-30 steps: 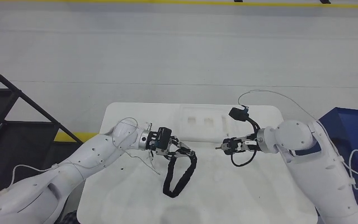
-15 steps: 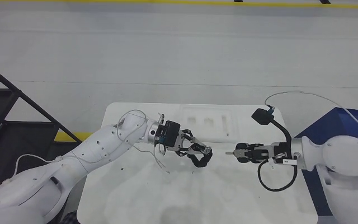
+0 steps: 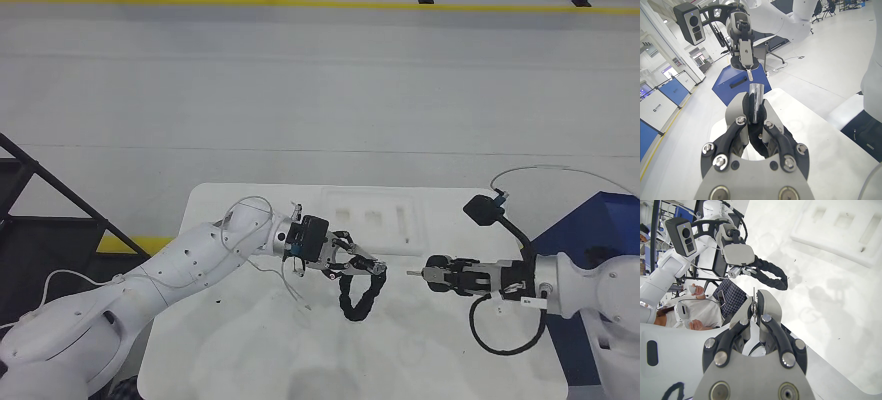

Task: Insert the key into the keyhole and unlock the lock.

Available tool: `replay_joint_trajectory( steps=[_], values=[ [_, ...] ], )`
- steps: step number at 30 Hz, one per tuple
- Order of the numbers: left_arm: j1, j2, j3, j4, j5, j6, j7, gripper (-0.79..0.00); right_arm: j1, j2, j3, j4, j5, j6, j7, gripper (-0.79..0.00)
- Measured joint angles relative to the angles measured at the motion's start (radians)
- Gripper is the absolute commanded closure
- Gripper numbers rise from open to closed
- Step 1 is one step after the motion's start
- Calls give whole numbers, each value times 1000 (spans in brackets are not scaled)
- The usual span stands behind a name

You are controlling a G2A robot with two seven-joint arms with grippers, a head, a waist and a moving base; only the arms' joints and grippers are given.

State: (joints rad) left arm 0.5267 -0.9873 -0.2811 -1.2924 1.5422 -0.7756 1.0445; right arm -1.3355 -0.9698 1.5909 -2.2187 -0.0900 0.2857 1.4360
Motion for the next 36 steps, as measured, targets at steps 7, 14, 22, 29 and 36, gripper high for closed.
replay_joint_trajectory(
  steps=[7, 14, 22, 29, 36],
  values=[
    [0, 0, 0, 0, 0, 0, 0, 0, 0, 0, 0, 0, 0, 0, 0, 0],
    [7, -1, -2, -3, -6, 5, -11, 0, -19, 5, -8, -27, -25, 3, -18, 0],
    [21, -36, -24, -26, -49, -16, -127, 0, 14, 25, -3, -133, -94, 69, 31, 0],
    [3, -94, -17, 22, -65, -49, -155, 0, 54, 48, -39, -131, -185, 63, 35, 0],
    [8, -156, -3, 106, -82, -52, -149, 0, 91, 68, -72, -131, -201, 69, 30, 0]
  ],
)
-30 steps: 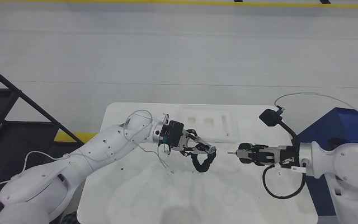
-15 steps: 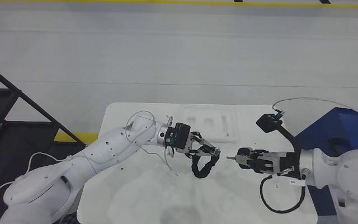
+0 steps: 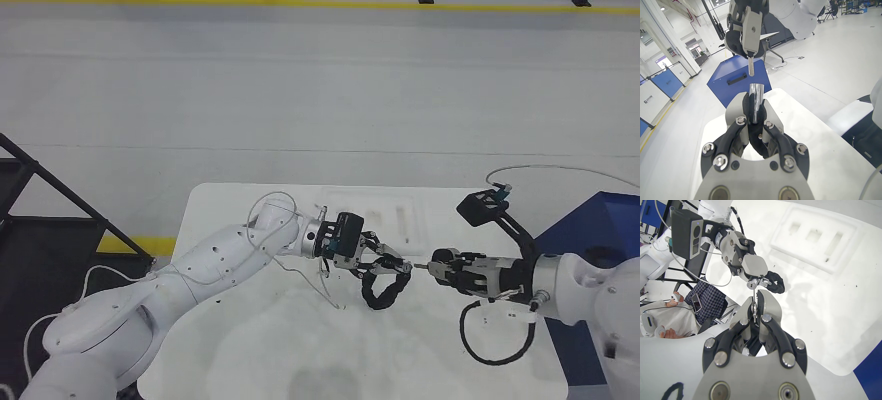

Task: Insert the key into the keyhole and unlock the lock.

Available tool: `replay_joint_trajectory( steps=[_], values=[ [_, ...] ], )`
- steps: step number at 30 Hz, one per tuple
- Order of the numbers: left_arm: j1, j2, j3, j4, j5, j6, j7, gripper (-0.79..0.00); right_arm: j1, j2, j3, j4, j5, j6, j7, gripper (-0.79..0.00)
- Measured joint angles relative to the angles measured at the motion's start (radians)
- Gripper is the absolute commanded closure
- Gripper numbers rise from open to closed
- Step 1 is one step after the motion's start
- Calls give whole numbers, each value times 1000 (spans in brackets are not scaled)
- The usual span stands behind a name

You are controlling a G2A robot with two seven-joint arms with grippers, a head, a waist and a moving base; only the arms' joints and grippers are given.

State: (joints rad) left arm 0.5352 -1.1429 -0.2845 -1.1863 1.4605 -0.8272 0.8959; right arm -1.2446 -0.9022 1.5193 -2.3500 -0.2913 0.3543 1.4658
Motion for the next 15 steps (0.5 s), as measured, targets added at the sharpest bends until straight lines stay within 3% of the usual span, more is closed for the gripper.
replay_joint_trajectory(
  steps=[6, 15],
  values=[
    [-2, -41, 0, 55, 12, -5, 26, 0, 8, 20, -25, 0, -16, 15, -15, 0],
    [-2, -75, -12, 107, 41, -13, 58, 0, 12, 48, -55, 0, -7, 37, -37, 0]
  ],
)
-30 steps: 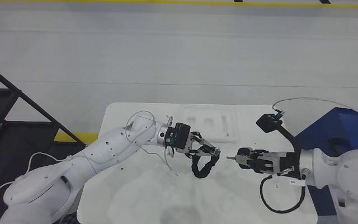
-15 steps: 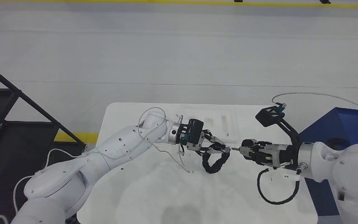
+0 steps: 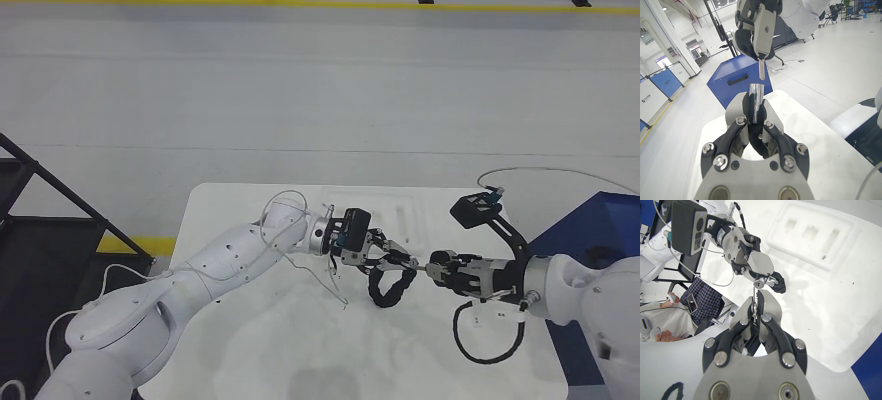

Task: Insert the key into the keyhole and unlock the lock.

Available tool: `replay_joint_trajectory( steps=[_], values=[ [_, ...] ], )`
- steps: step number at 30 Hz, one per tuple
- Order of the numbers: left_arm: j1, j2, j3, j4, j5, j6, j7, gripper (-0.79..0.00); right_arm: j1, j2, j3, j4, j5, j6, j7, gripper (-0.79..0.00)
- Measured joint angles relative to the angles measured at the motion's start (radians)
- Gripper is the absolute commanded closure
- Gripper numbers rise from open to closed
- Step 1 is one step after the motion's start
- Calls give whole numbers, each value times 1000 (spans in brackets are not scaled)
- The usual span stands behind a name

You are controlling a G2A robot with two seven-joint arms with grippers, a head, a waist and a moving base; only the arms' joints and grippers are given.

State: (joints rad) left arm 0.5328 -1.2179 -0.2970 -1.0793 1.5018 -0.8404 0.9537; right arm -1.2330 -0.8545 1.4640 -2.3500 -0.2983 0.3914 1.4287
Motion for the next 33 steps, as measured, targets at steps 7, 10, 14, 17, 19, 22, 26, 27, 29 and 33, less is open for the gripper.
replay_joint_trajectory(
  steps=[7, 10, 14, 17, 19, 22, 26, 27, 29, 33],
  values=[
    [5, -16, -12, 18, 24, -11, 16, 0, 6, 22, -13, 0, 10, 22, -22, 0],
    [8, -21, -17, 22, 29, -13, 13, 0, 6, 31, -17, 0, 9, 32, -32, 0],
    [12, -24, -22, 27, 30, -19, 7, 0, 4, 43, -22, 0, 8, 41, -41, 0],
    [14, -26, -25, 28, 29, -22, 4, 0, 2, 51, -28, 0, 12, 48, -48, 0],
    [16, -27, -26, 26, 27, -24, 2, 0, 3, 57, -32, 0, 16, 53, -53, 0],
    [16, -28, -26, 25, 27, -27, -1, 0, 5, 65, -37, 0, 18, 61, -61, 0],
    [16, -29, -26, 24, 26, -32, -6, 0, 7, 75, -43, 0, 17, 70, -71, 0],
    [16, -29, -26, 24, 25, -34, -8, 0, 7, 77, -44, 0, 17, 73, -73, 0],
    [16, -29, -26, 26, 23, -36, -10, 0, 9, 82, -46, 0, 19, 79, -79, 0],
    [17, -29, -26, 27, 17, -38, -12, 0, 13, 91, -51, 0, 23, 86, -86, 0]
  ],
)
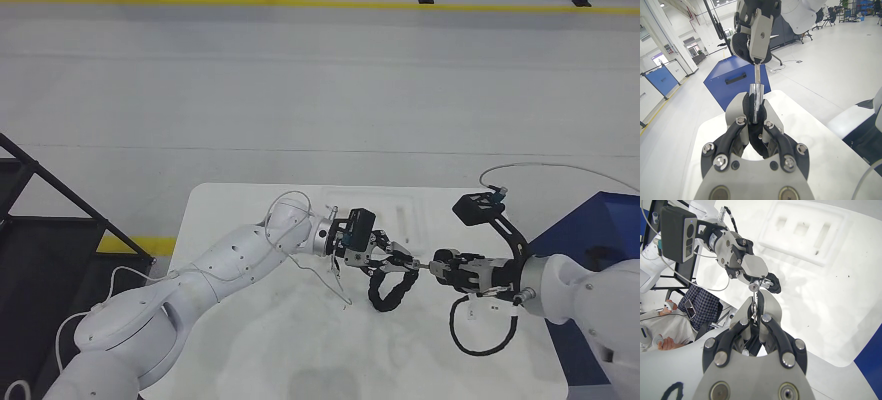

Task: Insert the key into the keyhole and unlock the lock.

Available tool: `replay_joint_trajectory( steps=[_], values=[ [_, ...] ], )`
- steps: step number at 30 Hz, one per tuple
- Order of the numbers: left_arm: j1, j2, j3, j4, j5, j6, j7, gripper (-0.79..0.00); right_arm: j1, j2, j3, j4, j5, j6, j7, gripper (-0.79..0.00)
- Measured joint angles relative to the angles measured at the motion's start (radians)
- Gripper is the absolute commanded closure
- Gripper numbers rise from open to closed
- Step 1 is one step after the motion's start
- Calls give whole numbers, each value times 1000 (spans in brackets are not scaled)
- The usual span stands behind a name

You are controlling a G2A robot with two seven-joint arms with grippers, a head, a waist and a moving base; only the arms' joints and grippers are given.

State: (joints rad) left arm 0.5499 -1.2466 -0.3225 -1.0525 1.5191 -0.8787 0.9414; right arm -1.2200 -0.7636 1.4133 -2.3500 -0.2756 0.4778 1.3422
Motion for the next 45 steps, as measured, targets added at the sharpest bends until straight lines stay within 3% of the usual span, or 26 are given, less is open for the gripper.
replay_joint_trajectory(
  steps=[45],
  values=[
    [-12, -2, 34, 11, -63, -12, -12, 0, 66, 61, -94, 0, 60, 66, -66, 0]
  ],
)
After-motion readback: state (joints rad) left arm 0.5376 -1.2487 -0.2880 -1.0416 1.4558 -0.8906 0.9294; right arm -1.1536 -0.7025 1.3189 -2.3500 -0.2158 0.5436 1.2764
